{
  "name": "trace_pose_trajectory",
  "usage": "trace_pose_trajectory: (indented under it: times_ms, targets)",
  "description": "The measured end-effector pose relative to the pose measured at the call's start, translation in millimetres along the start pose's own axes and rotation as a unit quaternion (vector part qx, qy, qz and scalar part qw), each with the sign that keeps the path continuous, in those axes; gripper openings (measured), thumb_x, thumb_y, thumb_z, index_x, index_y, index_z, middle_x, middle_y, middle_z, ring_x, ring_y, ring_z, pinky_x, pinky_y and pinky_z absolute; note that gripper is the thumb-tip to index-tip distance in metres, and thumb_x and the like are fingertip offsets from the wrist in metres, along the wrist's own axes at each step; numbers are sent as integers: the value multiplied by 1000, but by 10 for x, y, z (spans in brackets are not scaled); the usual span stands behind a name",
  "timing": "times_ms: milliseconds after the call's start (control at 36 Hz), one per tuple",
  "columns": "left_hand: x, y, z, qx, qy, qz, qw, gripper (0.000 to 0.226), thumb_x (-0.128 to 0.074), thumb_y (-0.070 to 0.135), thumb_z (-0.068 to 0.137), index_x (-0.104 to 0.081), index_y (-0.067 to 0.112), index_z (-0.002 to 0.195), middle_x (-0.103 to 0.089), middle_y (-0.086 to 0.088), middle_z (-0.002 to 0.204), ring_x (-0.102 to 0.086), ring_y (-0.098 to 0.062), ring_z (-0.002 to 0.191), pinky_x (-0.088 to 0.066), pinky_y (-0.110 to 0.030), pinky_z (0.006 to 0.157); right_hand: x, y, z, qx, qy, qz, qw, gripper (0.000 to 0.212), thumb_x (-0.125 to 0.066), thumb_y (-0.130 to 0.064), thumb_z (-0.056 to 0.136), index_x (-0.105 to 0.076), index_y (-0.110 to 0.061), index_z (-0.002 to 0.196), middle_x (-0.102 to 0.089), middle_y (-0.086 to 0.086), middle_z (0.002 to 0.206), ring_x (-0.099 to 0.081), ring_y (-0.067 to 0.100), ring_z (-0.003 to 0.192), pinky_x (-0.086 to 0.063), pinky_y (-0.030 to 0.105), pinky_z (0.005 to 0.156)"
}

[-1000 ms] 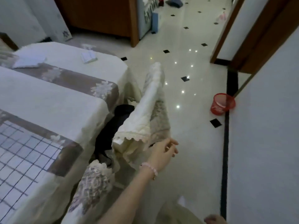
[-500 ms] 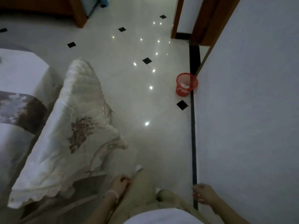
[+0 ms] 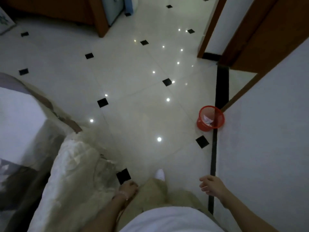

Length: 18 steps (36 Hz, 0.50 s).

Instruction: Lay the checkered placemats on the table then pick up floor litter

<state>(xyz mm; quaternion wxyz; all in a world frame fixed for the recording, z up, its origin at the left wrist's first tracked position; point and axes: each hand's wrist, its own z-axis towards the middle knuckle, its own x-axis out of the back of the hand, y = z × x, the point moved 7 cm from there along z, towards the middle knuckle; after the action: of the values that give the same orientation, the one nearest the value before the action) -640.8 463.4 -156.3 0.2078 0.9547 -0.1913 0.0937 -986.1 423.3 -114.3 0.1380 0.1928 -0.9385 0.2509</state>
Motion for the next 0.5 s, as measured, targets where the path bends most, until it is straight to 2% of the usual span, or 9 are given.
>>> trace_pose_trajectory:
  times_ms: [56,111,167,194,250,361,417,444,500]
  targets:
    - [193,611,159,-29,29,-75,996,22,-42,14,97,-56,15,80,-58,-7,79,-52,-17,67,-42,-24,60,106,-172,185,-15,8,-6,1000,21,-44,-7,96,-63,1,101,-64,16,83,-60,24,70,-48,26,58]
    - [359,1200,236,-62,22,-115,991,18,-43,13,97,-56,13,84,-59,-4,78,-53,-16,67,-42,-24,58,187,-348,307,-28,0,-40,999,22,-46,-6,96,-64,6,99,-62,20,79,-54,21,61,-44,23,50]
    - [524,1712,312,-109,24,-154,982,18,-43,10,95,-57,13,85,-60,-3,77,-55,-15,66,-42,-23,57,256,-536,472,-27,-11,-85,996,28,-46,-8,96,-66,11,99,-65,27,94,-55,22,65,-43,17,48]
    - [634,1949,352,-123,33,-174,977,20,-43,8,94,-57,14,82,-61,-3,75,-55,-14,64,-42,-22,55,284,-649,563,-26,-18,-94,995,29,-46,-8,96,-67,12,100,-65,28,103,-59,26,74,-44,16,53]
    - [812,2283,478,-135,39,-200,970,22,-44,6,93,-57,17,79,-61,-2,72,-56,-13,61,-41,-20,53,356,-900,733,-49,-26,-109,992,30,-47,-10,96,-69,9,101,-66,26,109,-62,31,93,-47,27,69]
    - [1100,2543,866,-99,64,-243,963,22,-43,5,93,-58,16,79,-62,-3,73,-56,-14,62,-42,-21,54,485,-1544,1202,-69,-43,-151,985,32,-50,-7,95,-65,1,68,-59,27,79,-49,24,69,-38,33,67]
    - [1223,2502,1036,-61,73,-263,960,21,-43,6,94,-57,15,80,-61,-4,75,-56,-16,64,-42,-23,58,535,-1978,1467,-60,-37,-159,985,27,-50,-6,95,-70,9,85,-64,29,93,-54,27,74,-46,41,72]
    - [1282,2438,1120,-38,75,-270,959,19,-43,8,95,-57,14,83,-60,-5,78,-56,-17,66,-43,-24,60,547,-2233,1604,-52,-37,-160,985,25,-50,-5,95,-68,12,93,-63,32,99,-56,29,75,-47,40,68]
    - [1433,2279,1205,11,75,-263,962,14,-44,13,96,-57,11,91,-60,-6,82,-55,-18,70,-43,-25,62,521,-2813,1859,-31,-49,-164,985,23,-49,-2,93,-64,9,81,-60,29,80,-50,25,61,-37,30,53]
